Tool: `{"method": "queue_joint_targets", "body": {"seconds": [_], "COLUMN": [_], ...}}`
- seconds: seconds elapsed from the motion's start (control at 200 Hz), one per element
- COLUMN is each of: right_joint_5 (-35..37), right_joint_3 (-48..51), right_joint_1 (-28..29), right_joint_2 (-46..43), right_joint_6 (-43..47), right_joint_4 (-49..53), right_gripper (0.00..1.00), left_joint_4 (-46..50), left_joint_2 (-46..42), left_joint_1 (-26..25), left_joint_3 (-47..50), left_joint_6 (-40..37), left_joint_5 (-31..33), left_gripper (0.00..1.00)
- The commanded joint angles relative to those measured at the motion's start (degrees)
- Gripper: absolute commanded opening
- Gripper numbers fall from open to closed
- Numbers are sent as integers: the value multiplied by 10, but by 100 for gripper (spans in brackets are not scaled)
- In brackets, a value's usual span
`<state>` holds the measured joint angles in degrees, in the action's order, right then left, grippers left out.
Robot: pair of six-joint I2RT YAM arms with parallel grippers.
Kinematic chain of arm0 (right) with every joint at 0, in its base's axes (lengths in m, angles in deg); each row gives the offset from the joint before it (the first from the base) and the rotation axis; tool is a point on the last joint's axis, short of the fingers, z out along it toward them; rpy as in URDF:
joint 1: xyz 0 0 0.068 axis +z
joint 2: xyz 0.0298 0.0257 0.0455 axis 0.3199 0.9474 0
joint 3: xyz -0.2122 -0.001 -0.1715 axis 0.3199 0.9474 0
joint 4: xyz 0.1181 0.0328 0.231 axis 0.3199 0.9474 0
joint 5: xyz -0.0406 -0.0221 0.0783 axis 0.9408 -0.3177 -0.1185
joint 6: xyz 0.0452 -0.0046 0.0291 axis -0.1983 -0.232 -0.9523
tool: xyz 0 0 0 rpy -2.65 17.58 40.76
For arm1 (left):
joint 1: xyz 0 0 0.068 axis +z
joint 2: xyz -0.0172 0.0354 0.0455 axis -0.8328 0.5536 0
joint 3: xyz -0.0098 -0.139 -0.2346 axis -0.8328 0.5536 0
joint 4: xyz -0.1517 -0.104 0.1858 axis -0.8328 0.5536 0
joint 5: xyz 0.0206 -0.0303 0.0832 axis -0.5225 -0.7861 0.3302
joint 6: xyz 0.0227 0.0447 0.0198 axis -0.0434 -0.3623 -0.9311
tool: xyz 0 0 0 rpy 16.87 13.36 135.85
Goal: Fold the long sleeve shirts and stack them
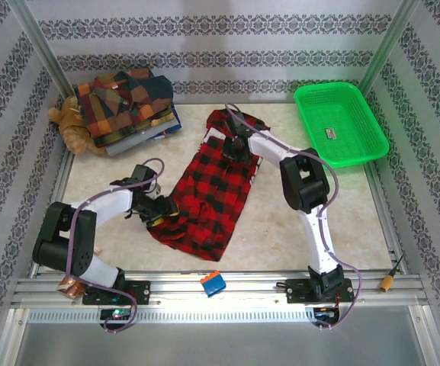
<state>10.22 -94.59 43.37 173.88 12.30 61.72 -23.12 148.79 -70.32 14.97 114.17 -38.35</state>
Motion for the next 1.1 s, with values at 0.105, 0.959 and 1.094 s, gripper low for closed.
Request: {"method": "queue_joint_targets", "body": {"seconds": [0.105, 0.959, 1.094], "right_joint_5": [-14, -183, -180], "right_joint_3": [-82, 620, 636], "right_joint_1": [-25, 192, 220], "right_joint_2": [37, -535, -514], "right_joint_6": [68, -123, -144], "right_joint_4": [-11, -21, -51], "right_gripper": [47, 73, 71], "left_joint_4": [-42, 170, 177], "left_joint_2": [-45, -39, -10], "left_joint_1": [-31, 16, 15], "left_joint_3": [34, -46, -44], "left_joint_6": [66, -105, -120], "left_joint_5": [-76, -42, -42], "left_gripper": [74, 76, 71]}}
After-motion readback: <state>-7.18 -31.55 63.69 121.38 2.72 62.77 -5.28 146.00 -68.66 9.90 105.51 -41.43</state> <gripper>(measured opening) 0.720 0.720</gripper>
